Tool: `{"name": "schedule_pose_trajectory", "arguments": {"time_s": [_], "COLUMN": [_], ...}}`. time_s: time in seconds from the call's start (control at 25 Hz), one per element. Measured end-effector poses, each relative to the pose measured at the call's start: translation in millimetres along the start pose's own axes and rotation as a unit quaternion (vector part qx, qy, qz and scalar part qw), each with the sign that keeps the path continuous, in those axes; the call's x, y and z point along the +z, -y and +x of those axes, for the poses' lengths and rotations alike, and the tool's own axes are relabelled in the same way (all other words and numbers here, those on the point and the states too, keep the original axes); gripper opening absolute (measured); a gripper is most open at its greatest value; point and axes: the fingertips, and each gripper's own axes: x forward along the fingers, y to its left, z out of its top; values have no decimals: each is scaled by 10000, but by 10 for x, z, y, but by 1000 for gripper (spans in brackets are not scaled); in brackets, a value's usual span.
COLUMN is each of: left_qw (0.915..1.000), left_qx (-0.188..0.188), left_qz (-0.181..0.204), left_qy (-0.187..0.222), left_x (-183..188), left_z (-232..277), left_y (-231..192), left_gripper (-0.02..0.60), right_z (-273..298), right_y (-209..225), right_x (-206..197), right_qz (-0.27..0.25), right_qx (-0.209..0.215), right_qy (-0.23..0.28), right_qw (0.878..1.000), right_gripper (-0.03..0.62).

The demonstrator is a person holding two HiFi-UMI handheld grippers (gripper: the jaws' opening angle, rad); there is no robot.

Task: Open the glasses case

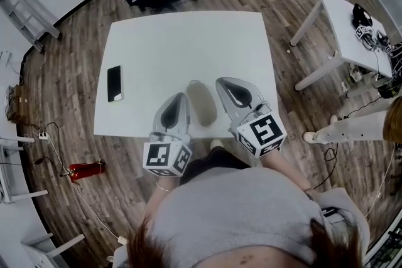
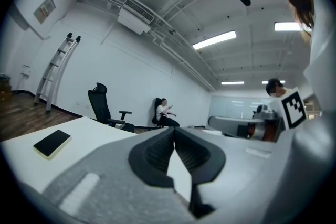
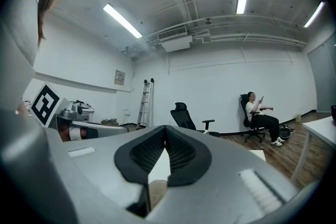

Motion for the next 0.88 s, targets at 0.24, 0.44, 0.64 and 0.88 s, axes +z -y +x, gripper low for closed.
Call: {"name": "schedule_pose_trajectory", "arguments": {"time_s": [0.24,0.44,0.64,0.88], "left_qw": [9987,9856,9609,9263], "left_qx": [27,106,339,711], "left_qz": [-339,-978,-1732,-2574], "left_qy": [-380,-1373,-2135,-2657], "left_x": [-124,-664,-1223,-1735], "left_z": [186,323,373,444], "left_y": [-246,-434,-570,-671], "left_gripper": [91,280,325,351], "right_z": [234,302,325,310], "right_y": [142,193,235,242], "right_x": [-17,-42,-110,-78], "right_qz": [247,271,479,449], "right_qx": [-25,-116,-180,-215], "right_qy": [-89,-110,-137,-1], "right_qw": [9997,9995,9986,9988], "right_gripper": [5,5,5,5]}}
